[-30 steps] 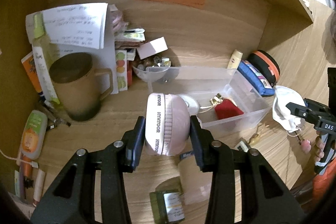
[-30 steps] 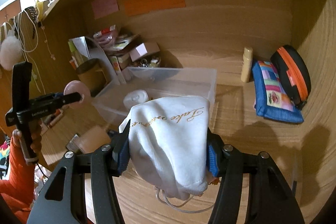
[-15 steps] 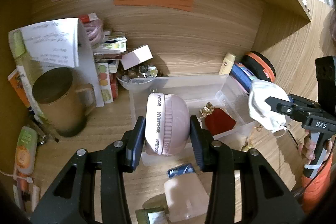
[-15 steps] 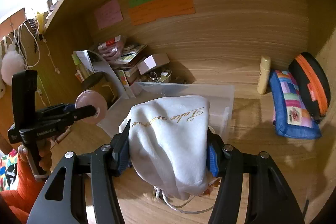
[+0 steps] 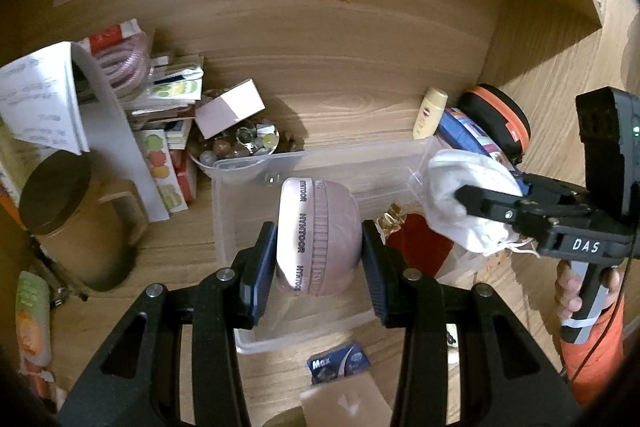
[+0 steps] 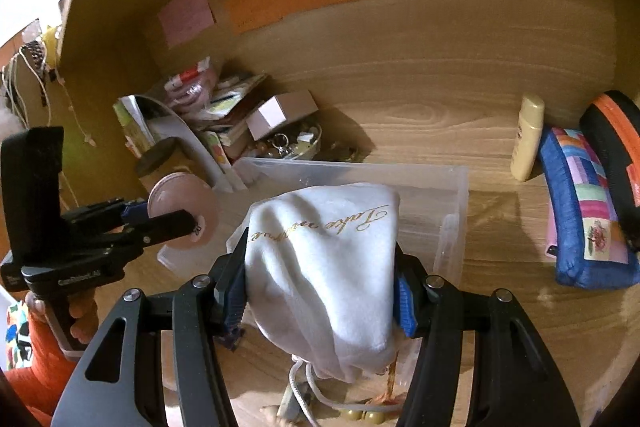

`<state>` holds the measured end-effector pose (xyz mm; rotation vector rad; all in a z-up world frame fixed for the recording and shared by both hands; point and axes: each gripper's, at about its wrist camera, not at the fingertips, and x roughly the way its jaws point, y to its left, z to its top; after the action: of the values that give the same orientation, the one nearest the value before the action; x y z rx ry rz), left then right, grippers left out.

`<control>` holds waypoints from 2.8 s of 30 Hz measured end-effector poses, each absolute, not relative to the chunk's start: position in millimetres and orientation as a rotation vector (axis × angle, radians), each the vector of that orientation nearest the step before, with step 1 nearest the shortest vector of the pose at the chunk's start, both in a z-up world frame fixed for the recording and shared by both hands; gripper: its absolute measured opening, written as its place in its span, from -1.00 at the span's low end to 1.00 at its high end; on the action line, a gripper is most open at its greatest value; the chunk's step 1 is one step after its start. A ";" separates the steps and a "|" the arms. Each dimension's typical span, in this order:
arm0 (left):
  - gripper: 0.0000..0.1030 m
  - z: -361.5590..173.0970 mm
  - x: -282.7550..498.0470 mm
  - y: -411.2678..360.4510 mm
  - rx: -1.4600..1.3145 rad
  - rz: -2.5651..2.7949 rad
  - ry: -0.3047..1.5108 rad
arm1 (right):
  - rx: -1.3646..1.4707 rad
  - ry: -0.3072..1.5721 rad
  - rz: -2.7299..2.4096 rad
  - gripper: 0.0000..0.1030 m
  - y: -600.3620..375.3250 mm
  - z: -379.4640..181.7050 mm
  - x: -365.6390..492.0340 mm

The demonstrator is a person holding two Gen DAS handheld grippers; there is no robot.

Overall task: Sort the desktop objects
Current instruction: 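Lower the pink cleanser and white pouch into the clear box and open both grippers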

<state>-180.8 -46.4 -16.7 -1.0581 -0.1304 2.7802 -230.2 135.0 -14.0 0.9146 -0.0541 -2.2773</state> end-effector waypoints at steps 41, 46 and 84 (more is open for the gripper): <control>-0.04 -58.5 -266.7 -22.5 -1.262 2.658 -0.120 | 0.992 0.244 -2.397 0.16 100.6 -53.2 -261.0; 0.00 -59.1 -266.0 -25.3 -1.268 2.650 -0.165 | 0.986 0.254 -2.399 0.24 101.1 -54.4 -259.4; 0.40 -39.6 -233.4 -30.3 -1.216 2.714 -0.179 | 0.902 0.093 -2.340 0.57 121.6 -33.5 -247.4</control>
<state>-233.4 -30.3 -39.6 -1.2163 -0.1789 2.7144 -247.4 121.6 -33.5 0.9023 0.0932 -2.3398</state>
